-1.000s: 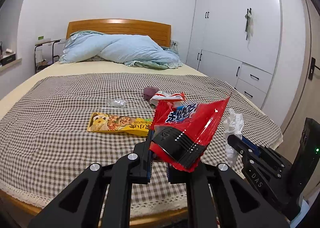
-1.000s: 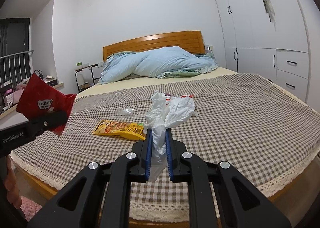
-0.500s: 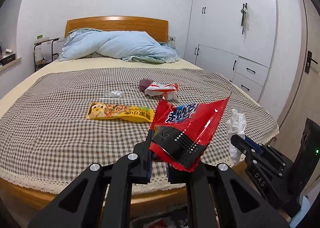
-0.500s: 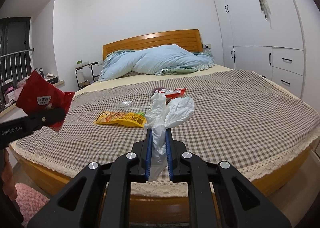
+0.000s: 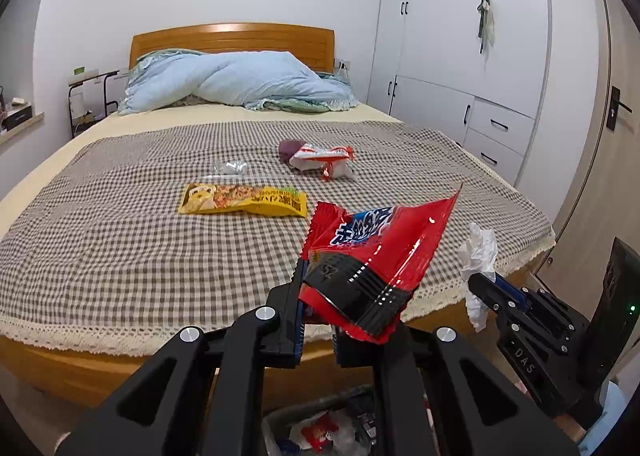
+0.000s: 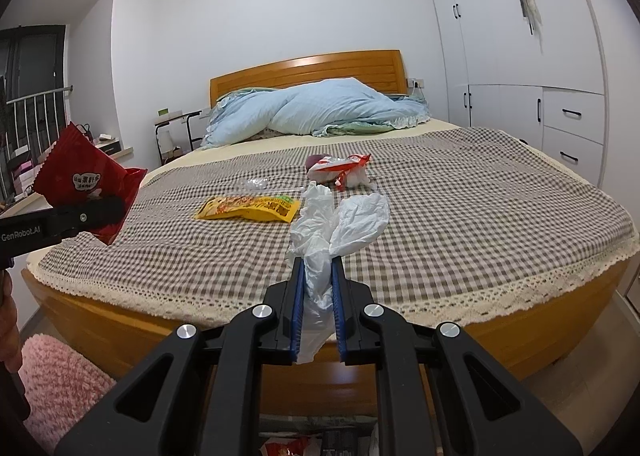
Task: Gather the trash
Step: 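Carry the red snack bag with the left tool while the right tool carries the tissue to the wastebasket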
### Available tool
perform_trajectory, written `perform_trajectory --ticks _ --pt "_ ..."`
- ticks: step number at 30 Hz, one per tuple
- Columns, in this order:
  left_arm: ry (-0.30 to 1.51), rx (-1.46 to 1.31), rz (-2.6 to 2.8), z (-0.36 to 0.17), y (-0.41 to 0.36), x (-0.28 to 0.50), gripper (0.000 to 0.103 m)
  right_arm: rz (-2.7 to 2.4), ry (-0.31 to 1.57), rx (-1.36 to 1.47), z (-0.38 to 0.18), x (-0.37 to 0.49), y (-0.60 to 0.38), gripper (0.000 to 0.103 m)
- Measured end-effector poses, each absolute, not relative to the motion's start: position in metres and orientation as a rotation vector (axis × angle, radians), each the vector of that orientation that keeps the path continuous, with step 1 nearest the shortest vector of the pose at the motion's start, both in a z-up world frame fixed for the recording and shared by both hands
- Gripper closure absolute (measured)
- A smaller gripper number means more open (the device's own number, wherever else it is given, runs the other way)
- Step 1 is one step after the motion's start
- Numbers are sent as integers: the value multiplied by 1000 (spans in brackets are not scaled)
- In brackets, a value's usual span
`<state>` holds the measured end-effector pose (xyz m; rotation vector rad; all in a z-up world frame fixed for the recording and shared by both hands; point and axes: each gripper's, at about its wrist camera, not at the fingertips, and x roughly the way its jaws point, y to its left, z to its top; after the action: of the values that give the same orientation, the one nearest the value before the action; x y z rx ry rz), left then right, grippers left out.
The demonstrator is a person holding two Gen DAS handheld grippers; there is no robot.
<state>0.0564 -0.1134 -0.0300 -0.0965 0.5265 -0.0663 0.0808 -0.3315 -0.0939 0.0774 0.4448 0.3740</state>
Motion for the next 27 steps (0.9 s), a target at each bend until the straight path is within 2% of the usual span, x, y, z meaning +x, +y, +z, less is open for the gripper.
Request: perform_trajectory --ticks 27 --pt "675 -98 -76 -89 -115 30 95 399 574 26 -136 44 -321 90"
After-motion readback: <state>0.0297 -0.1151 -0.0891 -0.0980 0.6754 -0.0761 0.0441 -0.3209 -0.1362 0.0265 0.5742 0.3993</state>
